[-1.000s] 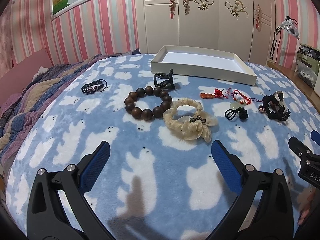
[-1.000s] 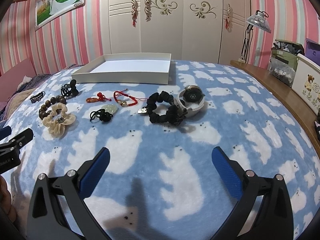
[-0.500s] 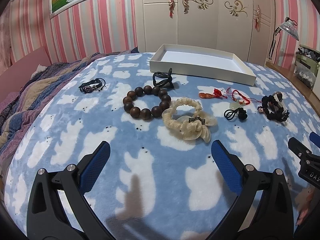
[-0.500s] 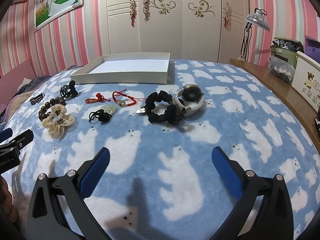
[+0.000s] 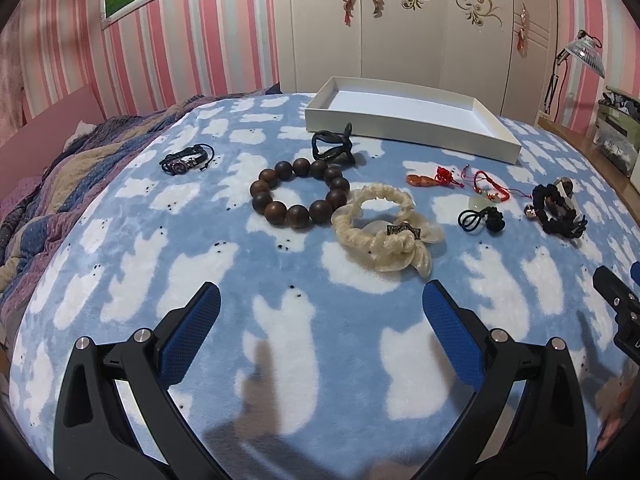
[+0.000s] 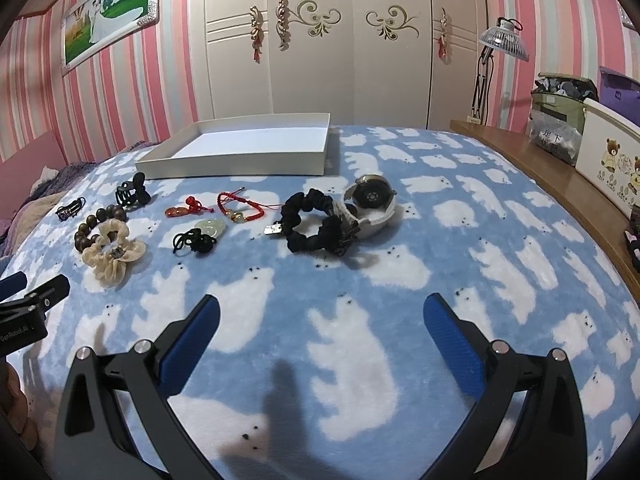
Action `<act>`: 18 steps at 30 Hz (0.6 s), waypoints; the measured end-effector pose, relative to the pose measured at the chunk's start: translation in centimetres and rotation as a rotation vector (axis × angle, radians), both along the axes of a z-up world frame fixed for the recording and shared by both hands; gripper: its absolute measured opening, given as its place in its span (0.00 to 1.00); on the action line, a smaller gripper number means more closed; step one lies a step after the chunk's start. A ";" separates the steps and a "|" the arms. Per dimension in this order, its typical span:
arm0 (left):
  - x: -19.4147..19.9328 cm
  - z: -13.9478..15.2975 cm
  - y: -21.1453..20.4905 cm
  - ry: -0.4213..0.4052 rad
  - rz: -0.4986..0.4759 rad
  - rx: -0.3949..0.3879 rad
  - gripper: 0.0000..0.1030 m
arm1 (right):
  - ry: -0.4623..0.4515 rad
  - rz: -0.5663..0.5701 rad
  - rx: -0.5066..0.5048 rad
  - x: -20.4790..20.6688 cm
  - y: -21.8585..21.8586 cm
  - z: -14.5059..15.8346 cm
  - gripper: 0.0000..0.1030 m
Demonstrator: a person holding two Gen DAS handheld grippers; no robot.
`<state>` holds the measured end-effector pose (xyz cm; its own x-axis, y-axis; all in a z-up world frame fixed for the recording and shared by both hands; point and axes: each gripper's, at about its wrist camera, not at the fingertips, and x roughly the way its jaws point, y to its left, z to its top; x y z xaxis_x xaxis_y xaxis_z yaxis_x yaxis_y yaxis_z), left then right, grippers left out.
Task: Organize jewelry
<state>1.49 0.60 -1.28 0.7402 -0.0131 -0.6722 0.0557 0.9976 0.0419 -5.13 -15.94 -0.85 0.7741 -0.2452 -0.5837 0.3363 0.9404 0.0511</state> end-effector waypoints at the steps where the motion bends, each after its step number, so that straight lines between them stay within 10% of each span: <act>1: -0.1 0.1 0.0 -0.002 -0.002 0.000 0.97 | -0.002 0.002 -0.002 0.0 0.0 0.0 0.98; 18: -0.4 0.2 0.7 0.003 0.005 -0.054 0.97 | -0.042 0.027 -0.028 -0.6 0.6 0.6 0.98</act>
<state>1.04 1.26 -1.09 0.7387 -0.0460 -0.6725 0.0510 0.9986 -0.0122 -5.72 -15.36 -0.22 0.8041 -0.2397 -0.5440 0.3091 0.9503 0.0383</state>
